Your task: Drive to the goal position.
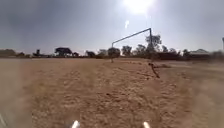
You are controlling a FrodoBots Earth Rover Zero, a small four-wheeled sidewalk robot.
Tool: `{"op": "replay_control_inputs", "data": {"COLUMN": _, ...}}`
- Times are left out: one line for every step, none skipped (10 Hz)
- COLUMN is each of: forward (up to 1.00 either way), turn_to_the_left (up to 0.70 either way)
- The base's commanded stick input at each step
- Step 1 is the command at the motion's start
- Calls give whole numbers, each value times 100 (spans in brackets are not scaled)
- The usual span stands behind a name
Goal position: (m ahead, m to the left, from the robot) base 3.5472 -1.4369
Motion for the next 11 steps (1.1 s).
{"op": "replay_control_inputs", "data": {"forward": 70, "turn_to_the_left": 0}}
{"op": "replay_control_inputs", "data": {"forward": 70, "turn_to_the_left": 0}}
{"op": "replay_control_inputs", "data": {"forward": 70, "turn_to_the_left": 0}}
{"op": "replay_control_inputs", "data": {"forward": 70, "turn_to_the_left": 0}}
{"op": "replay_control_inputs", "data": {"forward": 70, "turn_to_the_left": 0}}
{"op": "replay_control_inputs", "data": {"forward": 70, "turn_to_the_left": 0}}
{"op": "replay_control_inputs", "data": {"forward": 70, "turn_to_the_left": 0}}
{"op": "replay_control_inputs", "data": {"forward": 70, "turn_to_the_left": 0}}
{"op": "replay_control_inputs", "data": {"forward": 70, "turn_to_the_left": 0}}
{"op": "replay_control_inputs", "data": {"forward": 70, "turn_to_the_left": 0}}
{"op": "replay_control_inputs", "data": {"forward": 70, "turn_to_the_left": 0}}
